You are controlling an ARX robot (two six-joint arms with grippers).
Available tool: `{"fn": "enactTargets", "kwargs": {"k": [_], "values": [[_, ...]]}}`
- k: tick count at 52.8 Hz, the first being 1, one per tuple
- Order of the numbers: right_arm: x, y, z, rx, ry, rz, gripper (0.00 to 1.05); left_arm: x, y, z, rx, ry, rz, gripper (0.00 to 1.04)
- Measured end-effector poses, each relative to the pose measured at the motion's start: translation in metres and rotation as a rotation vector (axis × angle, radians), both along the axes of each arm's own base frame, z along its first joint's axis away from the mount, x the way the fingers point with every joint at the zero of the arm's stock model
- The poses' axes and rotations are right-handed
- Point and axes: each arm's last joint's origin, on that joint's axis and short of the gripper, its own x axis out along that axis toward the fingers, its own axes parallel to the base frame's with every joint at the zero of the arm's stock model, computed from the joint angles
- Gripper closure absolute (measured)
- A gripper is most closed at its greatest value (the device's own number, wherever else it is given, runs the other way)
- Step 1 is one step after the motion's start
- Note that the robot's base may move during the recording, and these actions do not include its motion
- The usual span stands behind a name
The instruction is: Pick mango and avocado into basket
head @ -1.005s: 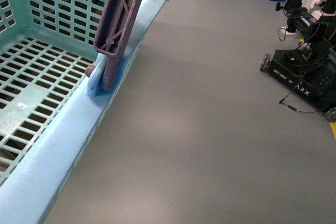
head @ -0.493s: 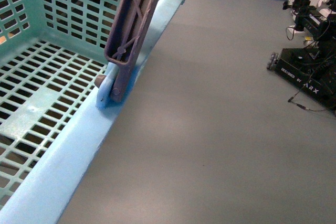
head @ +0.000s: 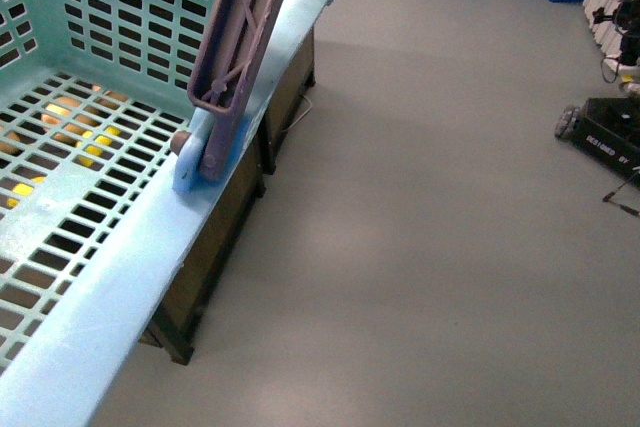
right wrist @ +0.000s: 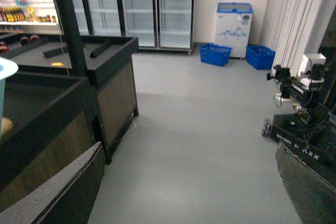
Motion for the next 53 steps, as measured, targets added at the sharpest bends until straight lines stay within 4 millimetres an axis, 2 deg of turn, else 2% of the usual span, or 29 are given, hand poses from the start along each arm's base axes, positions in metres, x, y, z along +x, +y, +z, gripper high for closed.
{"fn": "enactTargets", "kwargs": {"k": [53], "values": [[0.0001, 0.0000, -0.0005, 0.000, 0.003, 0.001, 0.08, -0.0004, 0.0002, -0.0003, 0.001, 0.000, 0.002, 0.91]]}}
